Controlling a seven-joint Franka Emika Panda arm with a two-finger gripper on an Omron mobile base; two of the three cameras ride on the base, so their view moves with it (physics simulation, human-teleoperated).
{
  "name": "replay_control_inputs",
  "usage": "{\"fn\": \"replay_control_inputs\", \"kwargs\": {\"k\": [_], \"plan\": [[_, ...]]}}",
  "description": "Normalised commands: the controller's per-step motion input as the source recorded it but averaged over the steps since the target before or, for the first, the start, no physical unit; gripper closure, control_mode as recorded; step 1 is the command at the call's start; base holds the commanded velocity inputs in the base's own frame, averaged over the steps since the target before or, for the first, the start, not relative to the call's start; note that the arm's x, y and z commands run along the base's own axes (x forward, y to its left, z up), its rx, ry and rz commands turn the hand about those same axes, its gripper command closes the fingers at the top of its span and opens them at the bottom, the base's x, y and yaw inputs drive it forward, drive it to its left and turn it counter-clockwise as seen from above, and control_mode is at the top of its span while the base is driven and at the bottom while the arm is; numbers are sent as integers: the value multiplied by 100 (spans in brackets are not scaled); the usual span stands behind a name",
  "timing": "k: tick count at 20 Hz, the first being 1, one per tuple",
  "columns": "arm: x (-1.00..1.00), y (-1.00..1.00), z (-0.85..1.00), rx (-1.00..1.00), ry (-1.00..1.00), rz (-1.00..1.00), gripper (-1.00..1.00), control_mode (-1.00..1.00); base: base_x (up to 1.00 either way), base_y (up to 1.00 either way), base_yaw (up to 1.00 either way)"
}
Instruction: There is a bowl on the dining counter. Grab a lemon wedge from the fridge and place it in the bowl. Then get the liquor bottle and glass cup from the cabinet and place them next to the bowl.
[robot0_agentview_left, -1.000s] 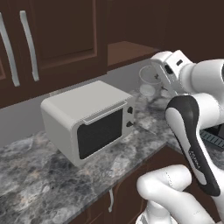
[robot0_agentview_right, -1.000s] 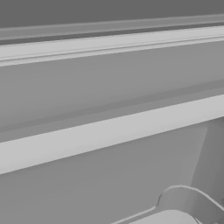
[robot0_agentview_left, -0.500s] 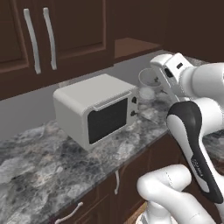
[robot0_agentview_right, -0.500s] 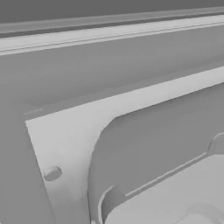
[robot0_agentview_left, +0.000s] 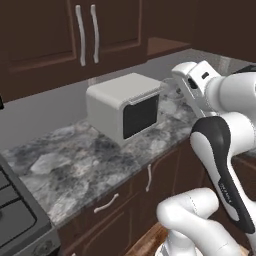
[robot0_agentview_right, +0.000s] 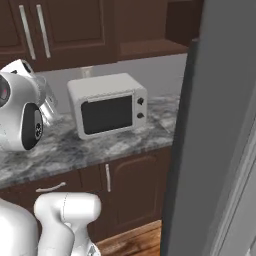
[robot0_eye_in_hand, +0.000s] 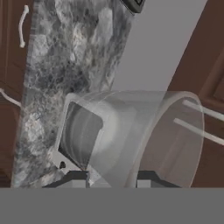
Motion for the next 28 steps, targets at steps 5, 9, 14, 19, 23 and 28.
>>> {"fn": "replay_control_inputs", "kwargs": {"k": [5,9,14,19,23,28], "plan": [[0,0,0,0,0,0,100,100,-75,44,-4],[0,0,0,0,0,0,100,100,-85,26,-2],[0,0,0,0,0,0,100,100,-93,8,0],[0,0,0,0,0,0,100,100,-99,11,-6],[0,0,0,0,0,0,100,100,-100,39,-13],[0,0,0,0,0,0,100,100,-100,49,-26]]}}
